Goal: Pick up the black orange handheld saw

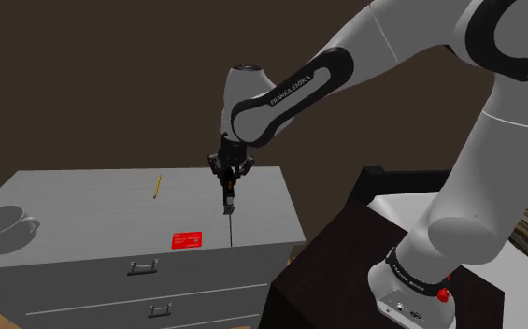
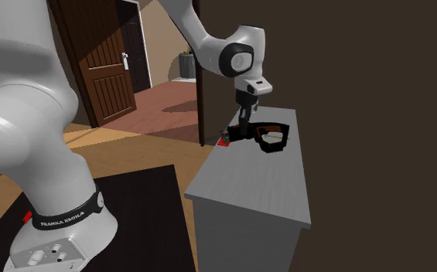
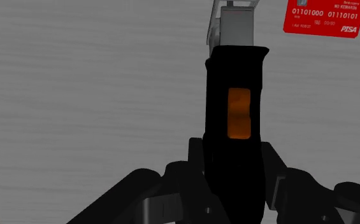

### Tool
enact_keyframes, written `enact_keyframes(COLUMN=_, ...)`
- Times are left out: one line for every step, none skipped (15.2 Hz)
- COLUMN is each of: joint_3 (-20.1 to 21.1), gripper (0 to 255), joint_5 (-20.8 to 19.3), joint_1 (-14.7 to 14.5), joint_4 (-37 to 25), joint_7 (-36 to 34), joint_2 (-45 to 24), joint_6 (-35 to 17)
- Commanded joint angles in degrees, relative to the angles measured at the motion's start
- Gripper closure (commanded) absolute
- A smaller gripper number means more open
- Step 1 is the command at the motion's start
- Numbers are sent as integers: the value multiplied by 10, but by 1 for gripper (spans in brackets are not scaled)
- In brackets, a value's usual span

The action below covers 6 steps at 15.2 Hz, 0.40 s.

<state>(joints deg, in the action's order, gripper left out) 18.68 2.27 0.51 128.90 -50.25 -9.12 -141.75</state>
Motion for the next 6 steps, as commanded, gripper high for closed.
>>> enact_keyframes(joint_3=1, gripper=255, joint_5=5, joint_1=2, joint_4=-4, joint_7=3, joint_2=12, joint_6=15)
enact_keyframes(joint_3=2, gripper=255, joint_5=7, joint_1=2, joint_4=-6, joint_7=4, joint_2=18, joint_6=22)
enact_keyframes(joint_3=2, gripper=255, joint_5=9, joint_1=3, joint_4=-8, joint_7=5, joint_2=23, joint_6=30)
enact_keyframes(joint_3=2, gripper=255, joint_5=11, joint_1=3, joint_4=-10, joint_7=6, joint_2=28, joint_6=37)
enact_keyframes(joint_3=2, gripper=255, joint_5=12, joint_1=3, joint_4=-10, joint_7=7, joint_2=29, joint_6=38)
enact_keyframes(joint_3=2, gripper=255, joint_5=12, joint_1=3, joint_4=-10, joint_7=6, joint_2=29, joint_6=38)
